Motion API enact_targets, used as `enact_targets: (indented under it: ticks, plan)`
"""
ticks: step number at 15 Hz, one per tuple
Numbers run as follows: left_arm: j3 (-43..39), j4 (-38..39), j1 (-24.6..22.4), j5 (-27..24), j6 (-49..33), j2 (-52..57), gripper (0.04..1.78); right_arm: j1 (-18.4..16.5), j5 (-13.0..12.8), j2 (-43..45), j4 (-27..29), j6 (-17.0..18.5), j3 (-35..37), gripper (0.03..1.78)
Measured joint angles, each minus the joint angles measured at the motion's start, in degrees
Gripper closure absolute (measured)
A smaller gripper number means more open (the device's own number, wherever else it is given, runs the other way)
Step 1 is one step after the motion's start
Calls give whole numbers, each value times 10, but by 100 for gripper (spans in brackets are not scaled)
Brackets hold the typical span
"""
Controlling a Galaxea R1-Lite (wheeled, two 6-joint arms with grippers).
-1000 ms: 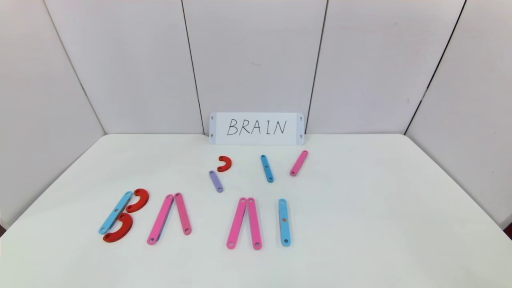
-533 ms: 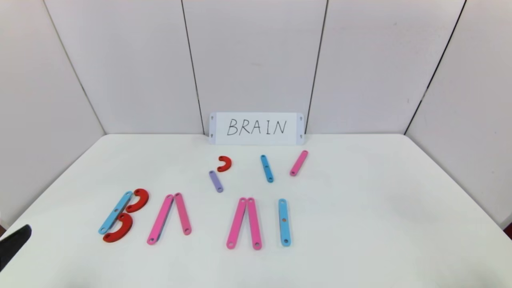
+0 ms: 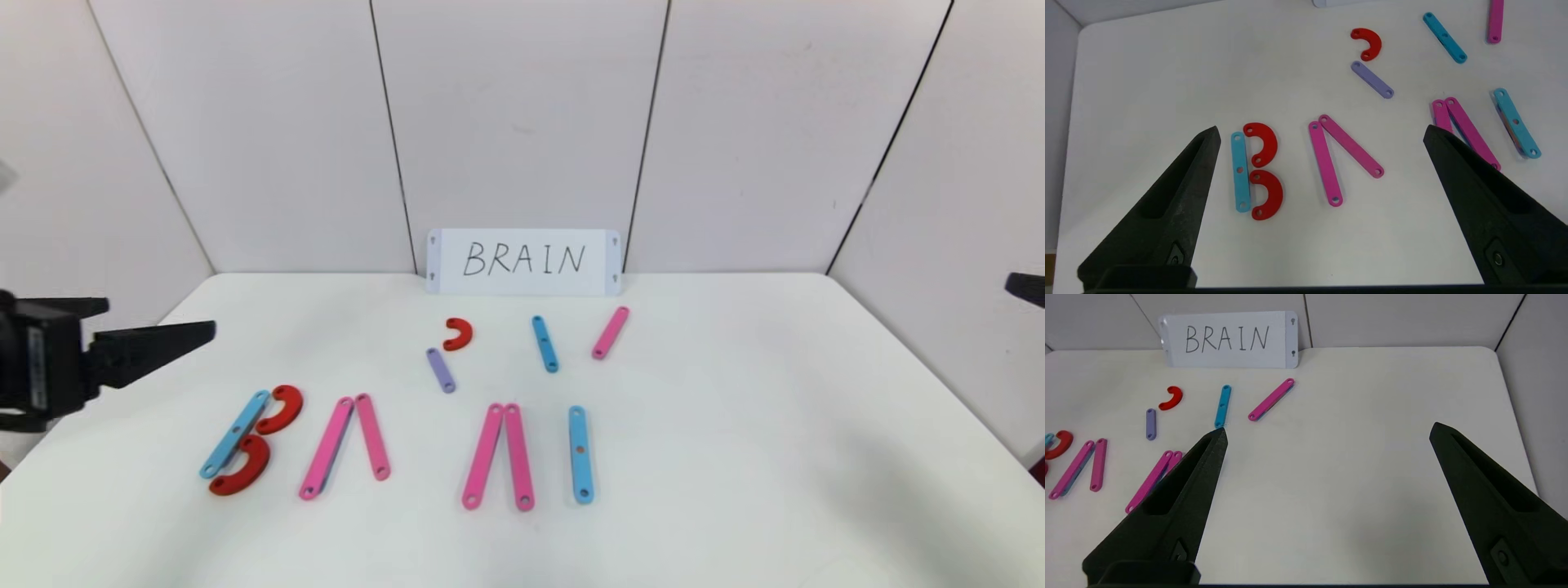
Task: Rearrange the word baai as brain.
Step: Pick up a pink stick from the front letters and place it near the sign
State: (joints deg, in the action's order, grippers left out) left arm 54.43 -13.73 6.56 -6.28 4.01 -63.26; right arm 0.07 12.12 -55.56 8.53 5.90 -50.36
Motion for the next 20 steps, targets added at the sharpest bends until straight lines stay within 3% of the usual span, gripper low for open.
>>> enact_targets:
  ticks: [3, 11, 13, 20]
  plan:
    - [55, -68, 29, 0, 20, -84, 8, 10, 24, -69, 4, -1, -30, 8]
    - [79, -111, 47, 7, 25, -244, 8, 54, 39, -238, -6, -28, -76, 8]
    - [79, -128, 51, 19, 27, -258, 8, 55, 56, -265, -7, -31, -80, 8]
    - [70, -123, 52, 35, 17, -323, 8, 66, 57, -312, -15, -31, -90, 8]
